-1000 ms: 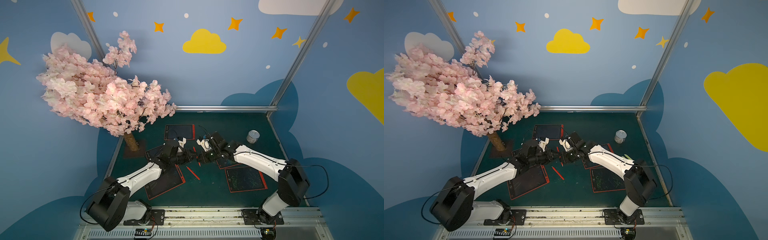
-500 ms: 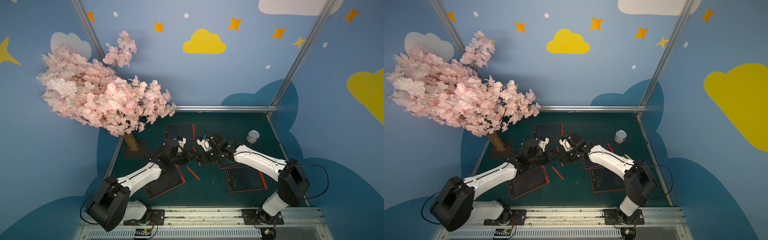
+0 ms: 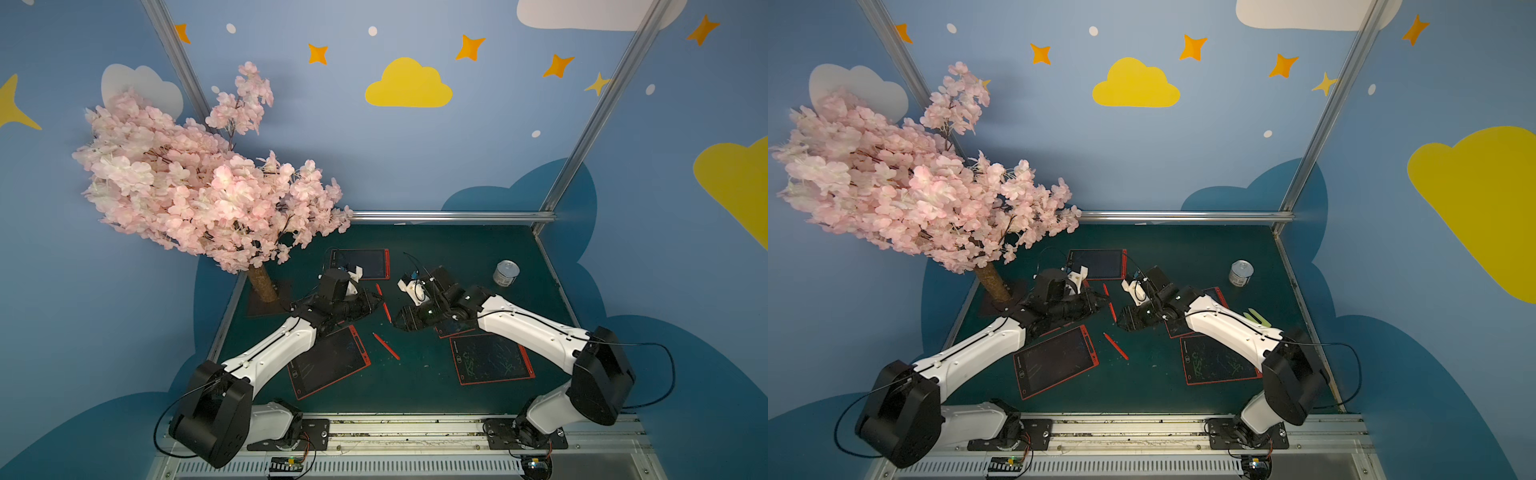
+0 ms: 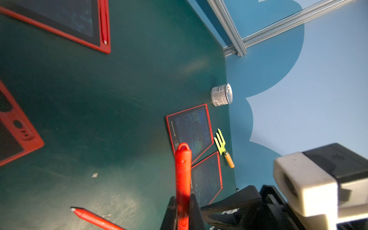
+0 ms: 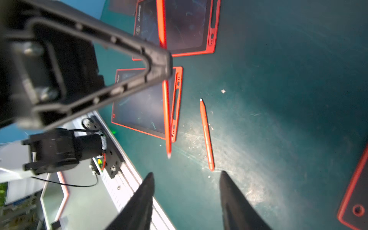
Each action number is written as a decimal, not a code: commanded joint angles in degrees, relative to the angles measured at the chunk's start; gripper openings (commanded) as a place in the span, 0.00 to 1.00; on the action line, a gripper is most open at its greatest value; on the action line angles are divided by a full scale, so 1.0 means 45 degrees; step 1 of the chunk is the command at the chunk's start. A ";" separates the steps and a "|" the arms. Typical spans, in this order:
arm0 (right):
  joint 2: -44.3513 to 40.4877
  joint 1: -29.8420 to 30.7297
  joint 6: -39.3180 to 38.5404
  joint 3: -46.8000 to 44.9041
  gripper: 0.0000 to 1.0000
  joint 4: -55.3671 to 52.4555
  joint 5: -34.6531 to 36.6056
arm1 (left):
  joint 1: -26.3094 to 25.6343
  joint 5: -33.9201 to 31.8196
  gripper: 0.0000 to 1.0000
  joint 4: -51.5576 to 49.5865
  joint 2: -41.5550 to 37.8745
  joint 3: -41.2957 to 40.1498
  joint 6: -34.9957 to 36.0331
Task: Place the stylus back onto the writing tablet
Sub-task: Place the stylus on the writing tablet.
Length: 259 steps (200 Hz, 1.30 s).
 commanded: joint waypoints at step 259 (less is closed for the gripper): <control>-1.1336 -0.0175 -0.3316 -0.4083 0.98 -0.0563 0.4121 | 0.1556 -0.4561 0.07 -0.6135 0.5900 0.6568 0.0494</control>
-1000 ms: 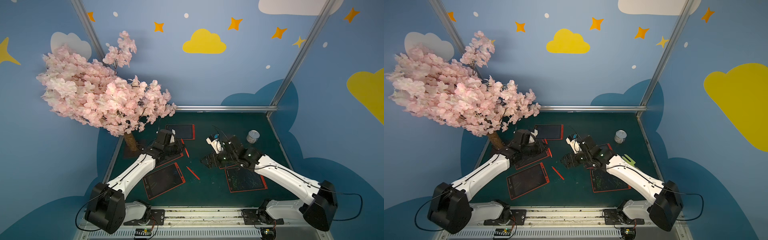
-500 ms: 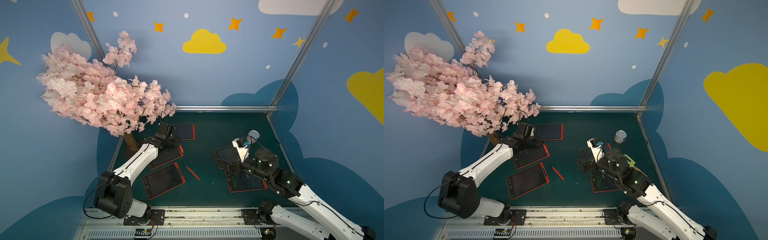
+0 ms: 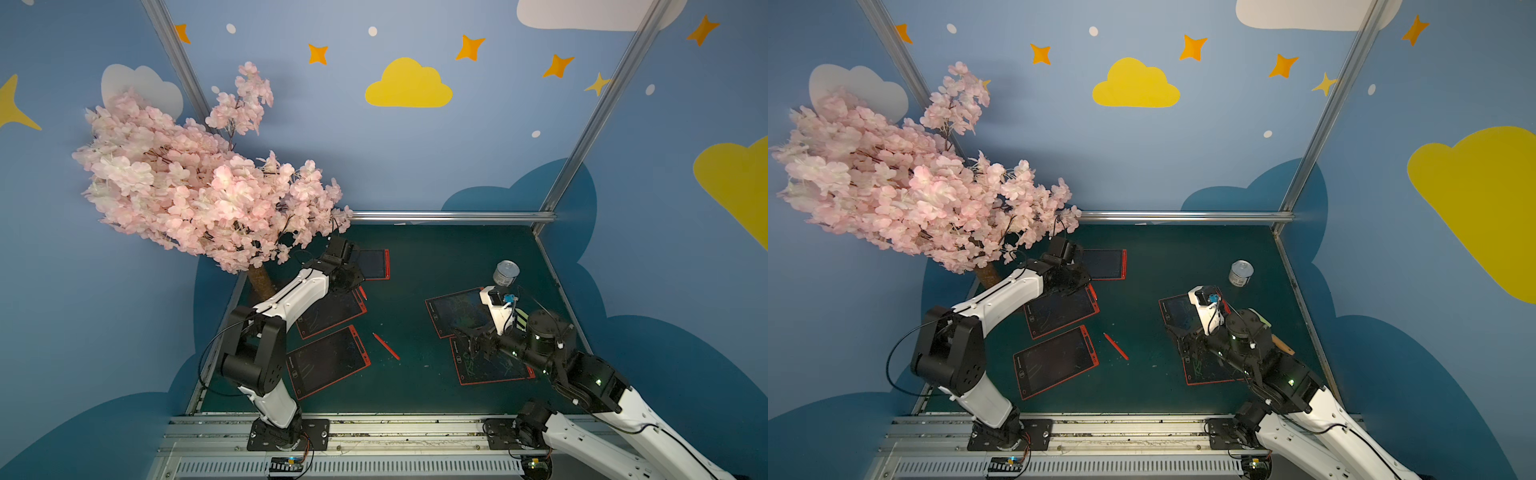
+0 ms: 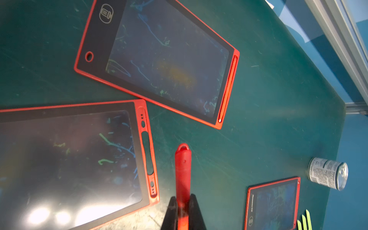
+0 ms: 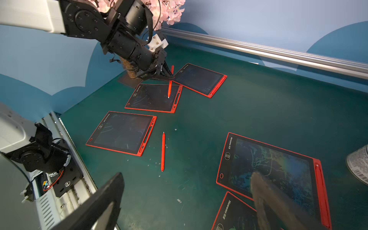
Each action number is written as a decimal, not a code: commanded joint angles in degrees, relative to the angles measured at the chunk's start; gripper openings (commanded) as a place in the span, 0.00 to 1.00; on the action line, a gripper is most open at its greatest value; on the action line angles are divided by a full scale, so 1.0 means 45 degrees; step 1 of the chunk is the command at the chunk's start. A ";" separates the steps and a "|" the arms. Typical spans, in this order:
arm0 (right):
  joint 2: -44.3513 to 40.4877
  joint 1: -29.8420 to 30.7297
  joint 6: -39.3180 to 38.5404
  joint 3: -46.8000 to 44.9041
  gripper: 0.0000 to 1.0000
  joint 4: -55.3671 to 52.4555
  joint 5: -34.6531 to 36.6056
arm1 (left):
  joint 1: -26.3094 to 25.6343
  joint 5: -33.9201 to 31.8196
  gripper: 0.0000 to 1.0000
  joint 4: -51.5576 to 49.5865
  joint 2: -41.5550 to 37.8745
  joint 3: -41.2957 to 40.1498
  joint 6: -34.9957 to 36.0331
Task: Place the stylus back onto the writing tablet
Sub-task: Place the stylus on the writing tablet.
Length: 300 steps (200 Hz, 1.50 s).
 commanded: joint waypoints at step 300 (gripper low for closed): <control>-0.0693 0.0013 0.0569 -0.0378 0.96 -0.0924 -0.0284 | 0.0636 0.0415 0.05 -0.1990 0.3873 0.2413 0.1038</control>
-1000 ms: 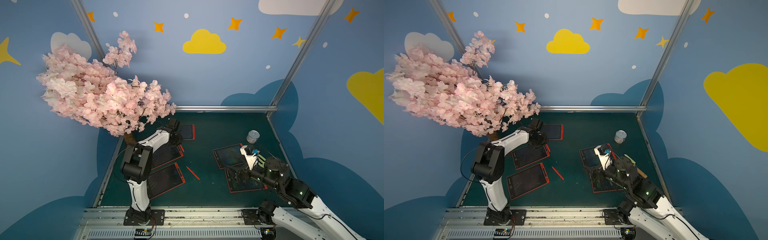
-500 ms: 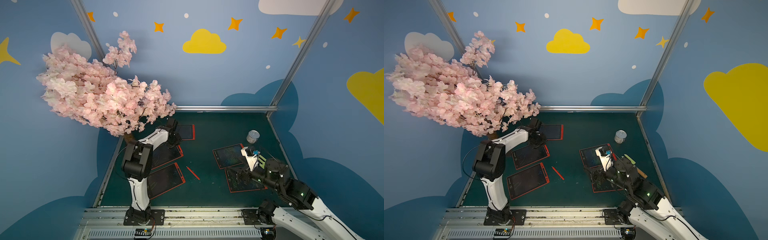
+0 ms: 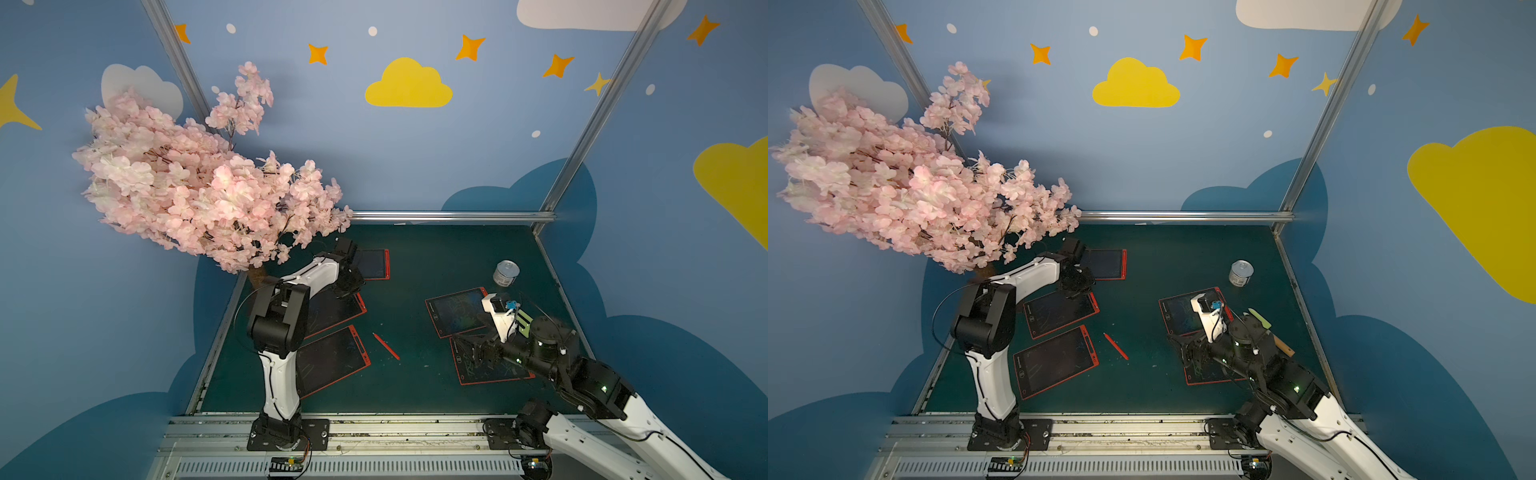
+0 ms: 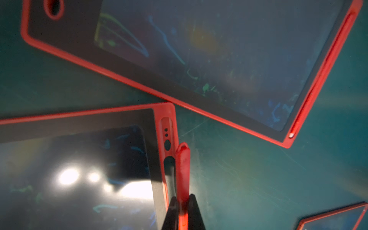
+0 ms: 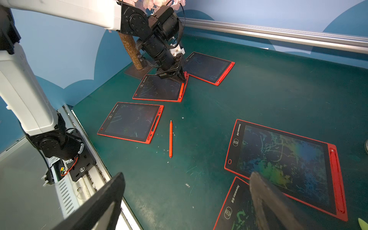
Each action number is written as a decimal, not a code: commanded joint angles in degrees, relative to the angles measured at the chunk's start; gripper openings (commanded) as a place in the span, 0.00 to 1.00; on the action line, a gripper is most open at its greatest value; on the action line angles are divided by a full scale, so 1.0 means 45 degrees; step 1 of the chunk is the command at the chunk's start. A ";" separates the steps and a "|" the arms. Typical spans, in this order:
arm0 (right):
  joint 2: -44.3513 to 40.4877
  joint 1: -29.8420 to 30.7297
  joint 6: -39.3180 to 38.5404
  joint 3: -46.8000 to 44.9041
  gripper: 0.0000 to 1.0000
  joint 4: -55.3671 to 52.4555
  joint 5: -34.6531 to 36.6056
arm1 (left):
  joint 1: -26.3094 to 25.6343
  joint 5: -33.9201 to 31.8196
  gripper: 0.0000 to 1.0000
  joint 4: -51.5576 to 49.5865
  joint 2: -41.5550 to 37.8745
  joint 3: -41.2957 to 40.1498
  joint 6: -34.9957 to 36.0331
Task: Place the stylus back onto the writing tablet
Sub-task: Place the stylus on the writing tablet.
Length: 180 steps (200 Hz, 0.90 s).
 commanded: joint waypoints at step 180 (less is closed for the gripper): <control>0.0030 0.0006 0.0012 -0.0061 0.96 -0.0079 0.0173 | 0.0083 -0.0253 0.05 -0.0473 0.0445 0.0455 0.0373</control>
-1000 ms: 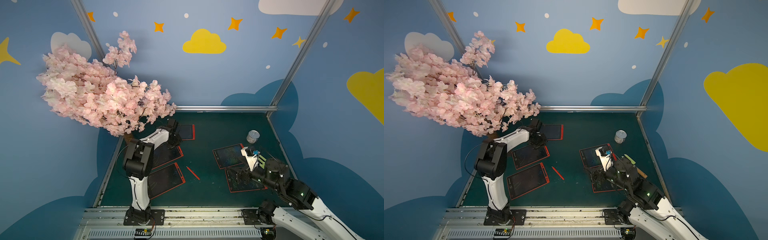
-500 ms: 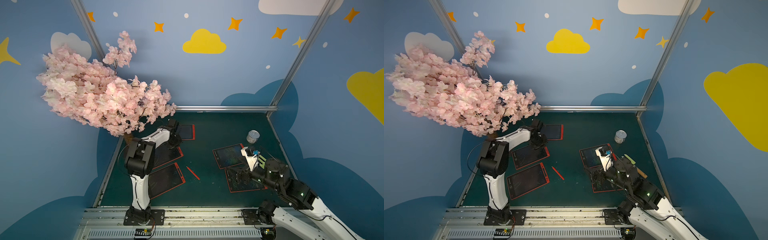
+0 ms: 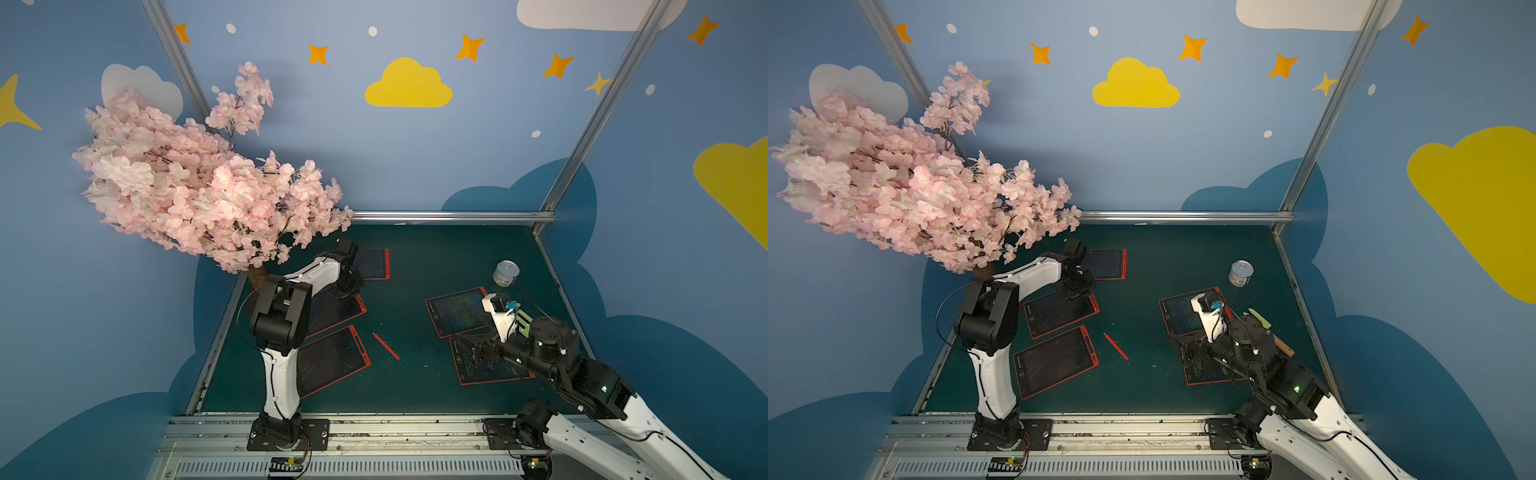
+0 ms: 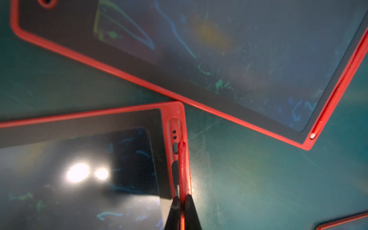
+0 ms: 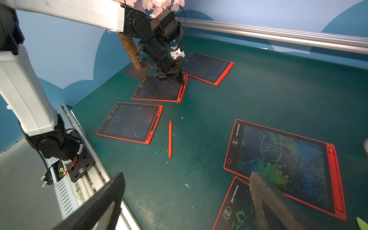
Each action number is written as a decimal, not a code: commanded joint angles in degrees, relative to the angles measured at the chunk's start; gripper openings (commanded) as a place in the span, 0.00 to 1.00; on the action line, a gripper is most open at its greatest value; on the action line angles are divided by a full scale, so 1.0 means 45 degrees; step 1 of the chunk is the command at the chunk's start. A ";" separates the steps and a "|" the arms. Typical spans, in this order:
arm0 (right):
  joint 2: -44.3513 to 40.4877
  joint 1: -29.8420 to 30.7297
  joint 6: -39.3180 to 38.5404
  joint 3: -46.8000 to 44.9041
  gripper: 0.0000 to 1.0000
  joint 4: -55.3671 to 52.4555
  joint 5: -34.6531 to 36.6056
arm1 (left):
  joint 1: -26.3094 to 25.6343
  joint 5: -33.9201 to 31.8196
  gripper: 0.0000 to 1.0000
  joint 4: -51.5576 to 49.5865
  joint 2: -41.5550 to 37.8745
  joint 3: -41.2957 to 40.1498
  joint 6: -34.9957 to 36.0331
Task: Place the stylus back onto the writing tablet
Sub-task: Place the stylus on the writing tablet.
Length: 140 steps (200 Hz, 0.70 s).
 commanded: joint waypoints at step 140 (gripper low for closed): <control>0.0036 0.0014 0.0011 -0.0061 0.96 -0.0060 0.0086 | 0.0141 -0.0053 0.09 -0.0147 0.0088 0.0243 -0.0035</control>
